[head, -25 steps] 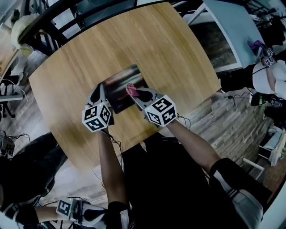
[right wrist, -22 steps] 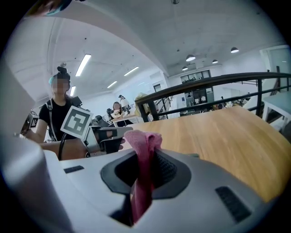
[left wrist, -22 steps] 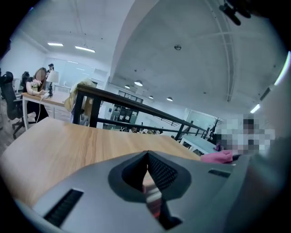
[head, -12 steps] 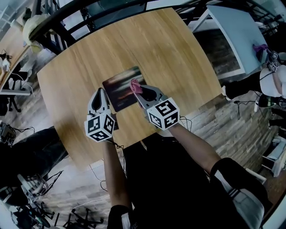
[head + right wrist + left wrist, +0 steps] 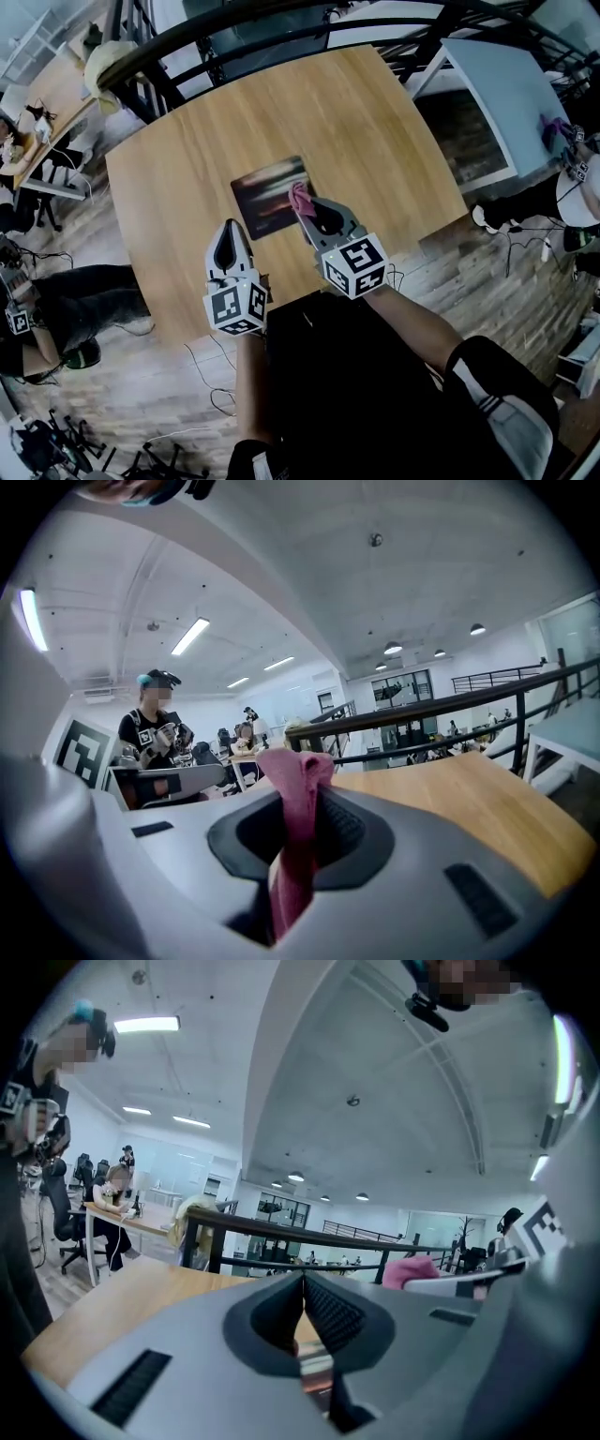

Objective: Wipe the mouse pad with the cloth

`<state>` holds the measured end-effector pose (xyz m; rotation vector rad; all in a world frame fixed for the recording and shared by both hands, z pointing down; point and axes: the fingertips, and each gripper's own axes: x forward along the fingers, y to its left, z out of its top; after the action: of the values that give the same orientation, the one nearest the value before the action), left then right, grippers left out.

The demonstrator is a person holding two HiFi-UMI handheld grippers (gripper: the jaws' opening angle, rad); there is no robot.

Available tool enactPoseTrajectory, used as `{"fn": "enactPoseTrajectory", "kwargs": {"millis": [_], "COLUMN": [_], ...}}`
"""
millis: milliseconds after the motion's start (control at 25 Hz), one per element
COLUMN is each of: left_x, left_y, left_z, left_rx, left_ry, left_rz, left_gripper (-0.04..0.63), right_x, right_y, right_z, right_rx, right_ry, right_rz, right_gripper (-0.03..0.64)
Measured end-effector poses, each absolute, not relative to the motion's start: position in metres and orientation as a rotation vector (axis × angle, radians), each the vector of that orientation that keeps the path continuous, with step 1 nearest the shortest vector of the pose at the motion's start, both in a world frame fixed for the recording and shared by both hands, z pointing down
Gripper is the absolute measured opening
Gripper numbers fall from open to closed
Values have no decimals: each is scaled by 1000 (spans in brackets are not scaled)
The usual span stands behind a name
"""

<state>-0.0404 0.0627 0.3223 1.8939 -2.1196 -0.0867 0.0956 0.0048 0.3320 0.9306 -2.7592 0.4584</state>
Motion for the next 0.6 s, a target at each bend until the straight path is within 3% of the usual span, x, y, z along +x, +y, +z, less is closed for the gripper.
{"fn": "enactPoseTrajectory", "kwargs": {"millis": [600], "left_x": [-31], "left_y": [138], "left_z": [280], "left_rx": [2008], "left_ry": [-2087], "left_rz": [-108], "left_gripper": [23], "right_x": [93], "right_y": [77], "right_z": [283], "right_rx": [980], "right_ry": [-2837], "right_rz": [430], "right_gripper": [64]}}
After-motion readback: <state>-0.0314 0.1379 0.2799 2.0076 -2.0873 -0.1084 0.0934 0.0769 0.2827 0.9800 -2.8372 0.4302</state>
